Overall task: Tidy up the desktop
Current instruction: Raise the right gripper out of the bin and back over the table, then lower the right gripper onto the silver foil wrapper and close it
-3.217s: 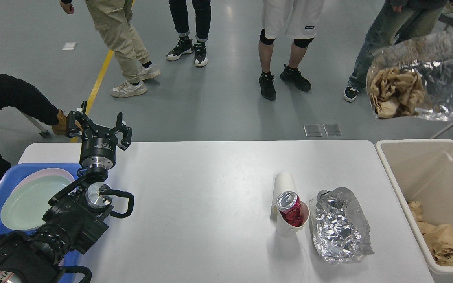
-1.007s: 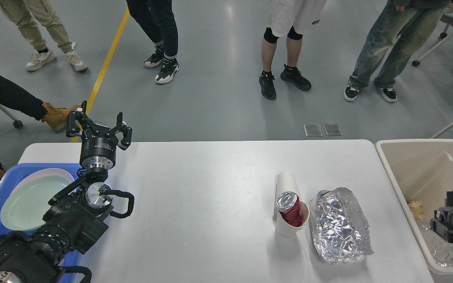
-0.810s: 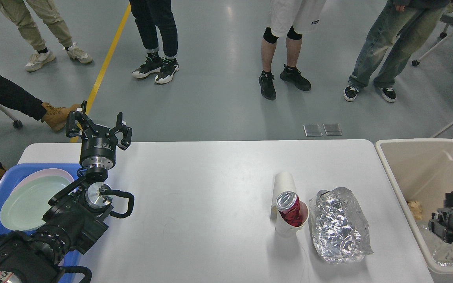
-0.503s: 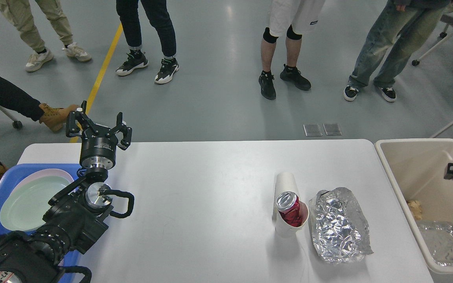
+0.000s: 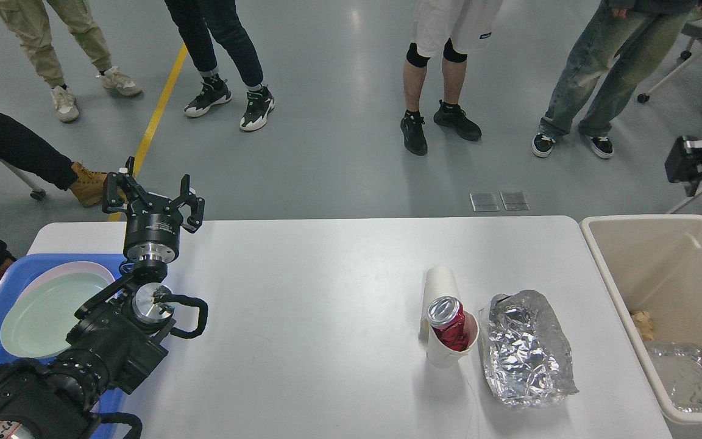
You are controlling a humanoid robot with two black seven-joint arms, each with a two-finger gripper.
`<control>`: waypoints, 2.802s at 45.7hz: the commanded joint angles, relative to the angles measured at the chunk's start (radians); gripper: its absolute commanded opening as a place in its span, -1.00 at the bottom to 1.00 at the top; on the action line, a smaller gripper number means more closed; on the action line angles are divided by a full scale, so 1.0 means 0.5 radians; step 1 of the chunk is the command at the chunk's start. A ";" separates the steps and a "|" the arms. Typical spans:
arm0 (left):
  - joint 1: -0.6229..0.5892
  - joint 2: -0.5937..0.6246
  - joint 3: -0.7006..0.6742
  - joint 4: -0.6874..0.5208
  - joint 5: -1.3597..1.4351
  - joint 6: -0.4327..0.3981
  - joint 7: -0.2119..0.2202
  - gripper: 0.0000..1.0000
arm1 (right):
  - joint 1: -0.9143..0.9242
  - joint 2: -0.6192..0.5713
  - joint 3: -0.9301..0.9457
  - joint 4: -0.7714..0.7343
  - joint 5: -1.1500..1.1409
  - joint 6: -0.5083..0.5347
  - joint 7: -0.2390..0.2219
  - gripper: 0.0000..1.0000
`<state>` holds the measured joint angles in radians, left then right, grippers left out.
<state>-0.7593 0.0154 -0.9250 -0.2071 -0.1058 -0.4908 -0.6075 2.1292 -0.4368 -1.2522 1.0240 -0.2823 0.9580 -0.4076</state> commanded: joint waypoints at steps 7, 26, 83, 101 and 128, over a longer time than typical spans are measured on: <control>0.000 0.000 0.000 0.000 0.000 0.000 0.000 0.93 | 0.071 0.039 0.022 0.047 0.083 0.004 0.005 1.00; 0.000 0.000 0.000 0.000 0.000 0.000 0.000 0.93 | -0.098 -0.185 0.044 1.136 0.080 -0.808 0.011 0.96; 0.000 0.000 0.000 0.000 0.000 -0.003 0.000 0.93 | -1.684 0.048 0.872 0.133 0.043 -1.201 0.011 0.99; 0.000 0.000 0.000 0.000 0.000 0.000 0.000 0.93 | -1.924 0.177 0.872 -0.100 0.043 -1.195 0.011 0.34; 0.000 0.000 0.000 0.000 0.000 0.000 0.000 0.93 | -1.875 0.146 0.955 -0.097 0.058 -0.940 -0.010 -1.00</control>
<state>-0.7593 0.0153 -0.9250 -0.2071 -0.1058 -0.4911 -0.6075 1.1904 -0.3630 -0.7759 0.9756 -0.2528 0.4857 -0.4125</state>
